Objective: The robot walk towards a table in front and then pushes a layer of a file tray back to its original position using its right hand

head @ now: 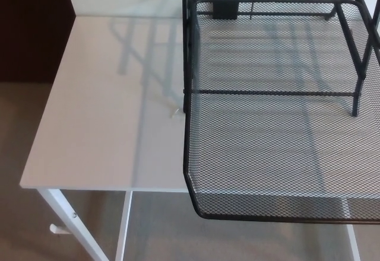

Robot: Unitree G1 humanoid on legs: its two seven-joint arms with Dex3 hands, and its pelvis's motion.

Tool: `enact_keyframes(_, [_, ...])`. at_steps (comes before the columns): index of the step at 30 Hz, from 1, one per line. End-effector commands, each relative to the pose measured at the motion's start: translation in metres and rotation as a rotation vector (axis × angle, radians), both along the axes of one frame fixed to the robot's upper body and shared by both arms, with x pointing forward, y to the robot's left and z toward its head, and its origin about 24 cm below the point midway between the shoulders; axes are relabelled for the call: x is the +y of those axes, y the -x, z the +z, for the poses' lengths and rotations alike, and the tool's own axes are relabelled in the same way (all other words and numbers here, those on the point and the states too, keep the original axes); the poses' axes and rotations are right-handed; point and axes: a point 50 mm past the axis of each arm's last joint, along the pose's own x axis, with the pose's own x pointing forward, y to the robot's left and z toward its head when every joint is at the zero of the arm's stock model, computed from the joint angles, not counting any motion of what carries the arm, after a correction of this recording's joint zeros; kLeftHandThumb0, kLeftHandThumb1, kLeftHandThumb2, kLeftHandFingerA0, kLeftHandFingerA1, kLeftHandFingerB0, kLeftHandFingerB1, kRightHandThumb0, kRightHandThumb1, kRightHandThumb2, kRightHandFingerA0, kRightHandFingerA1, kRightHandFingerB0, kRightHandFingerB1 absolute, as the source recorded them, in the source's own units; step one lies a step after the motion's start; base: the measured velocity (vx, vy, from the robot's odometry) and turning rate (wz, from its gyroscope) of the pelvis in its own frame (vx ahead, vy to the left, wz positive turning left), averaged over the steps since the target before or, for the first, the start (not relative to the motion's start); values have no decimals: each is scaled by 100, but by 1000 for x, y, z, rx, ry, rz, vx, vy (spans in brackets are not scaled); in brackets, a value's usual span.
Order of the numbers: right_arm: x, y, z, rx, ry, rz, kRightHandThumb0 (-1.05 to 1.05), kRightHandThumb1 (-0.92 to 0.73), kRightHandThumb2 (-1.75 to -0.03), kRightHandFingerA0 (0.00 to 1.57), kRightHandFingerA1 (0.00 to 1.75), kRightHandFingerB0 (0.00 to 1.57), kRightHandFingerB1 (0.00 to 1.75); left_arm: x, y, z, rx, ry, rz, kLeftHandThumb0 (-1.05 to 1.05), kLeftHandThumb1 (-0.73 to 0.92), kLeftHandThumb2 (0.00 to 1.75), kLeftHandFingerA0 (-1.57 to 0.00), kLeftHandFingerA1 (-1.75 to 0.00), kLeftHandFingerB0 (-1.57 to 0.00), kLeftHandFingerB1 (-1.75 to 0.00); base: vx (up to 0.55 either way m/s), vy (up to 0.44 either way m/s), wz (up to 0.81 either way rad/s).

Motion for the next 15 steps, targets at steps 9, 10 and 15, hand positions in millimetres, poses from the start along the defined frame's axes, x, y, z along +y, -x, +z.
enact_keyframes(9, [79,9,81,-714,319,47,-40,-42,-66,35,53,33,49,14,-6,8,15,-45,14,-5,68,59,-50,-46,-34,-37,0,0,0])
enact_keyframes(10, [81,9,81,-724,326,50,-40,-42,-66,35,53,33,49,14,-6,8,15,-45,12,-5,68,59,-50,-46,-34,-37,0,0,0])
enact_keyframes(15, [115,3,84,-744,420,141,-45,-48,-55,33,45,33,38,13,-7,10,14,-37,24,-4,69,59,-49,-46,-34,-37,0,0,0])
